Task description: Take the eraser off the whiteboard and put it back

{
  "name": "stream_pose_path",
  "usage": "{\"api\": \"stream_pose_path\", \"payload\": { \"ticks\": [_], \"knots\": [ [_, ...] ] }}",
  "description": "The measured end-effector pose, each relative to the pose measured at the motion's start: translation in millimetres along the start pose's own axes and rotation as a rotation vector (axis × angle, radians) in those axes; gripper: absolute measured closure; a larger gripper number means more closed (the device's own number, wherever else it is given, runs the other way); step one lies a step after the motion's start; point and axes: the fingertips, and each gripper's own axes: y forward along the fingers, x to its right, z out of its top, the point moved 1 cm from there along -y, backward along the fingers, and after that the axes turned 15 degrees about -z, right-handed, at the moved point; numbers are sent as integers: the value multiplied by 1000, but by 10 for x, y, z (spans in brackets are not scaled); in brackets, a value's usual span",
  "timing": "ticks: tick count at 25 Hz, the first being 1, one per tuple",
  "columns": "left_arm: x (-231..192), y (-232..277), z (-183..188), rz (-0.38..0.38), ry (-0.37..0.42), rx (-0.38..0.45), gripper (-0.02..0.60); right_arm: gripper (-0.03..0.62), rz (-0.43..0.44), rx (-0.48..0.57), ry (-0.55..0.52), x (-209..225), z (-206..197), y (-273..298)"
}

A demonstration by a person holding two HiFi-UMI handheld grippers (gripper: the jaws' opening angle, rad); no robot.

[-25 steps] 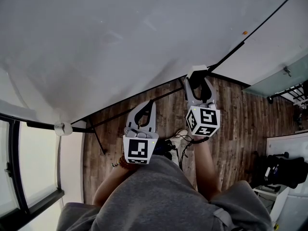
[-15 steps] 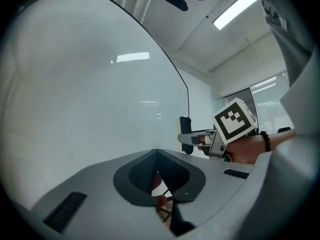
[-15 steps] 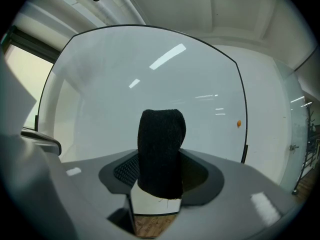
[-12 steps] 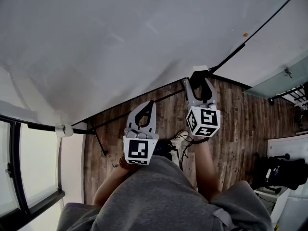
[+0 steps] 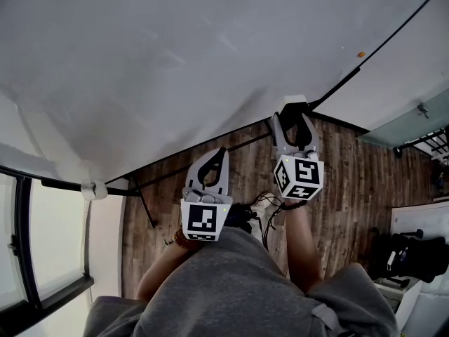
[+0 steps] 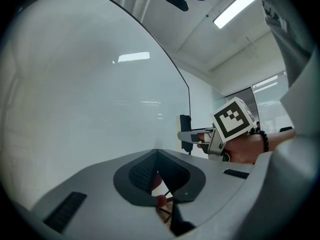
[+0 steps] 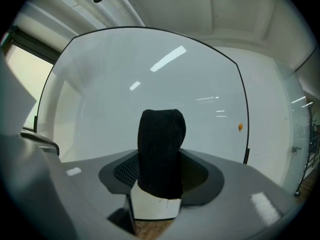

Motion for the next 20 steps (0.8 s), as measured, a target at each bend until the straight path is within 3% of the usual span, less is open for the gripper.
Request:
{"api": "stream_pose_path", "payload": {
  "ticks": [20],
  "knots": [
    [40, 308, 81, 29, 14, 2, 575, 358, 24, 34, 2, 211, 153, 242]
  ]
}}
